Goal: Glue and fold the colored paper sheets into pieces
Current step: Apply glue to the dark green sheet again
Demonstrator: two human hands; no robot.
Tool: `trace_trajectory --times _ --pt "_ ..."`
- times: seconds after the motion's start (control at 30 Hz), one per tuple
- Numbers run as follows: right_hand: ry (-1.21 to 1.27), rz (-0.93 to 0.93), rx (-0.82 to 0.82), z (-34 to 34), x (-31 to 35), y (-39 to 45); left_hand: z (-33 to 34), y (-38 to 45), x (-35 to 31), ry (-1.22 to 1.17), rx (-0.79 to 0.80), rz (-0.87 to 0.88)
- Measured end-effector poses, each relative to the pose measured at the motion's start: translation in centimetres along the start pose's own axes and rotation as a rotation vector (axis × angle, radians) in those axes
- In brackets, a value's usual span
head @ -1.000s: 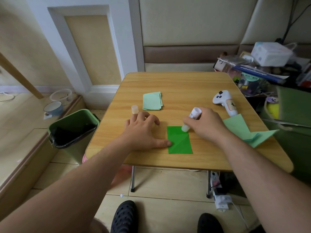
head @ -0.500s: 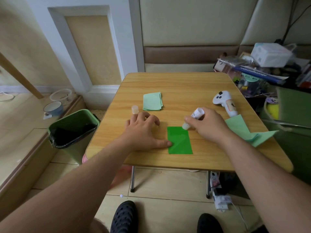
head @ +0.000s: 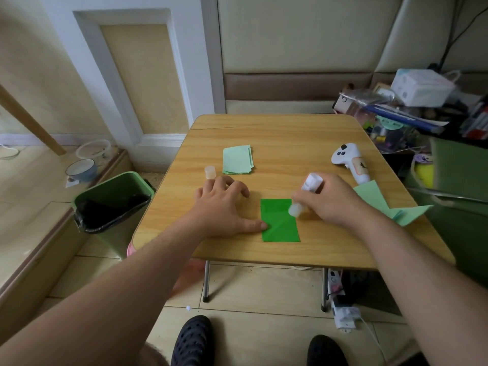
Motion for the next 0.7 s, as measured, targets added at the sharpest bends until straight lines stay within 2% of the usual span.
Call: trace_trajectory --times 0.1,0.3,0.37,0.53,0.6,0.7 --pt "0.047 -0.023 -0.125 0.5 0.1 0.5 0.0 0.0 0.0 0.004 -0.013 -0.002" --pt "-0.076 -0.025 -0.054 1.3 0.0 0.3 0.1 0.0 0.0 -0.003 -0.017 -0.002" --pt "-0.104 -0.021 -0.011 1.0 0.2 0.2 0.1 0.0 0.0 -0.002 -0.006 0.0" --pt "-0.103 -0.006 0.228 0.5 0.1 -0.4 0.1 0.0 0.1 -0.002 -0.004 -0.004" --pt "-0.072 -0.011 0.196 0.3 0.1 -0.4 0.1 0.0 0.1 -0.002 -0.01 -0.004" --pt "-0.014 -0.032 -0.004 0.1 0.7 -0.2 0.2 0.0 0.1 -0.002 -0.011 -0.001"
Point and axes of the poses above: each hand's wrist, its own y-axis towards the middle knuckle, its own z-axis out of the palm, x = y × z, the point moved 2 cm from there along y, towards the middle knuckle, and after that the axes turned 4 degrees about -x, right-handed, at the moved point
